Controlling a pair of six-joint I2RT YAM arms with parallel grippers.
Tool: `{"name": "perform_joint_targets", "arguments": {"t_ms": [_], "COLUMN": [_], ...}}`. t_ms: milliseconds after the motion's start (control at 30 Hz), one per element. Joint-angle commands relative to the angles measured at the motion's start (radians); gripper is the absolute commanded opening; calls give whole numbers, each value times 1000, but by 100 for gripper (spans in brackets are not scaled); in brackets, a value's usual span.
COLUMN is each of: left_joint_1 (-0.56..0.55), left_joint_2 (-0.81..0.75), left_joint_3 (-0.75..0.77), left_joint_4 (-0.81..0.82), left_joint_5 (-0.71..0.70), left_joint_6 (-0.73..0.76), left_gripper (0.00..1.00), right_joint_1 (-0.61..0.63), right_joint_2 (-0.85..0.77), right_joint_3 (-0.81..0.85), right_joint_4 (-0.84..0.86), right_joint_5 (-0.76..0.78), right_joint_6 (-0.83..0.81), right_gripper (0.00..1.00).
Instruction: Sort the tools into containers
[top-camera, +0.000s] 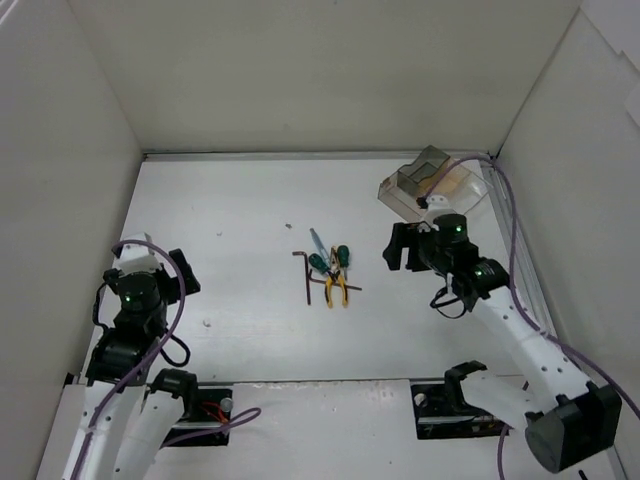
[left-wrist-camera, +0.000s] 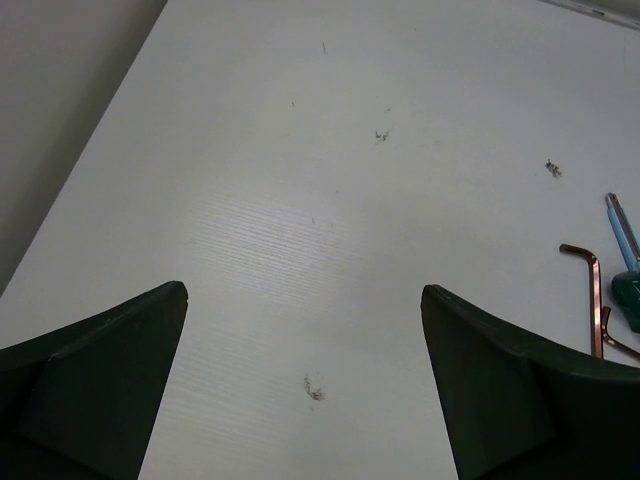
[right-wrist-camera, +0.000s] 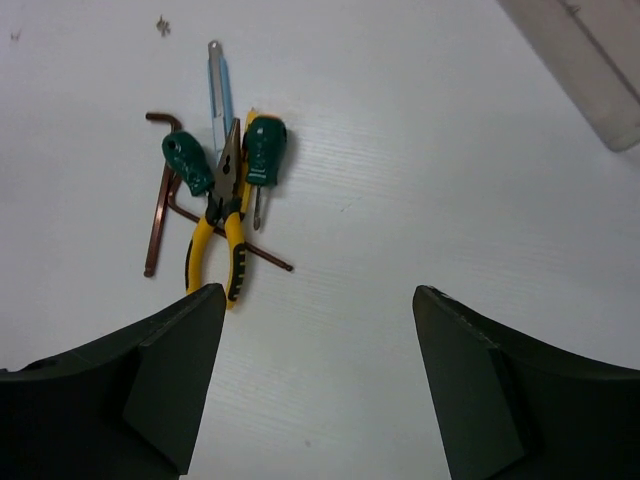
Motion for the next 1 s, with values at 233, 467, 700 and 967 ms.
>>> {"name": "perform_joint_targets", "arguments": {"t_ms": [233,467,700,967], "left_joint_1": [-3,-12,-12,-12], "left_joint_2": [64,63,64,72], "left_joint_3": [48,47,47,48], "left_joint_4": [24,21,21,21], "left_joint_5": [61,66,75,75], "left_joint_6": [10,9,10,10], "left_gripper": [100,100,100,100], "right_joint_1": [228,286,314,361], "right_joint_2": [282,457,566,656], "right_joint_3": [131,210,235,267], "right_joint_4": [22,63,82,85], "right_joint_5": [121,138,81,116], "right_joint_6": [109,154,121,140], "right_gripper": [63,55,48,46]}}
